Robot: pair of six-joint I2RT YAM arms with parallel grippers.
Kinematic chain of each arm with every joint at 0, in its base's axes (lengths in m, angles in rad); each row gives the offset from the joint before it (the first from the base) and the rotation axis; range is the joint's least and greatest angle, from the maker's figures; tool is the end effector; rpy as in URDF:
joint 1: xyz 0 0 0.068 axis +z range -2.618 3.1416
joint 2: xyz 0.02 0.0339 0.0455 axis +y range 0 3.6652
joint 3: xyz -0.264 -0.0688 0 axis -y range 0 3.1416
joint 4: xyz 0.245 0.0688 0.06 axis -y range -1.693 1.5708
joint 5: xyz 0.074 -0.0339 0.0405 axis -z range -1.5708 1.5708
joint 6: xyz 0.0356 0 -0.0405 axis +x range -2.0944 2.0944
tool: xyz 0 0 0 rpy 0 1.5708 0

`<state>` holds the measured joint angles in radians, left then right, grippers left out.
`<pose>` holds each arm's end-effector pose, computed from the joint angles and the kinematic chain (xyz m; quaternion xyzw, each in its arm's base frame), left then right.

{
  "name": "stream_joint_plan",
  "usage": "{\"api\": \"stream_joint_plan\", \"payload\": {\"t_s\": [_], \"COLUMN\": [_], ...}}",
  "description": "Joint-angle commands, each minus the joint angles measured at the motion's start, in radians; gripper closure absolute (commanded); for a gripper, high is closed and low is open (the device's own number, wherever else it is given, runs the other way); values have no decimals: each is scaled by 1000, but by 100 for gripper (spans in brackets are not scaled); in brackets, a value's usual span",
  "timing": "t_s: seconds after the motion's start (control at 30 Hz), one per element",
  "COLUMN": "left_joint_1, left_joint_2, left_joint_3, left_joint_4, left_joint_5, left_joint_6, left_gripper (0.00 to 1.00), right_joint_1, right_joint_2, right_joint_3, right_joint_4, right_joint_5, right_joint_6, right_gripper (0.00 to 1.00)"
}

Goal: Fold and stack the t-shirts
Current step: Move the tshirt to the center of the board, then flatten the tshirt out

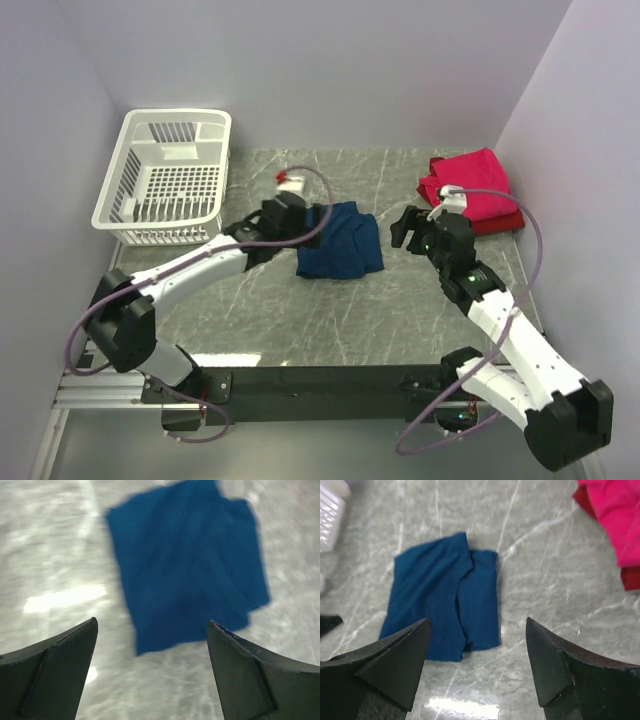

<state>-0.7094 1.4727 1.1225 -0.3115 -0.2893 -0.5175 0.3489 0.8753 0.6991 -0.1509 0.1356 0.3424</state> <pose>0.2571 -0.2074 0.2821 0.0222 0.8911 -0.1442 0.4298 0.1953 0.0659 0.2972 0.0368 0.8111 0.1451 0.5655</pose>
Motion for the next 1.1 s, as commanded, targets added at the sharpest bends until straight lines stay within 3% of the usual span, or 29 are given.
{"api": "stream_joint_plan", "payload": {"t_s": [0.0,0.13,0.23,0.43,0.6,0.87,1.07], "left_joint_1": [-117,-231,-251,-286,-309,-323,-325], "left_joint_2": [59,201,331,477,560,667,702], "left_joint_3": [81,218,319,379,421,499,513], "left_joint_4": [87,92,45,48,37,-6,-41], "left_joint_5": [-106,-174,-197,-172,-160,-163,-183], "left_joint_6": [-16,19,11,8,-3,-15,-15], "left_gripper": [5,5,10,18,18,19,36], "right_joint_1": [-4,-2,-2,-16,-106,-125,-133], "right_joint_2": [74,136,156,113,76,60,54], "right_joint_3": [-1,-9,-12,-41,-68,-82,-89], "right_joint_4": [22,17,4,-35,-39,-29,-15], "right_joint_5": [-16,31,70,179,133,85,64], "right_joint_6": [38,75,101,139,145,141,141], "right_gripper": [18,20,20,19,18,18,18]}}
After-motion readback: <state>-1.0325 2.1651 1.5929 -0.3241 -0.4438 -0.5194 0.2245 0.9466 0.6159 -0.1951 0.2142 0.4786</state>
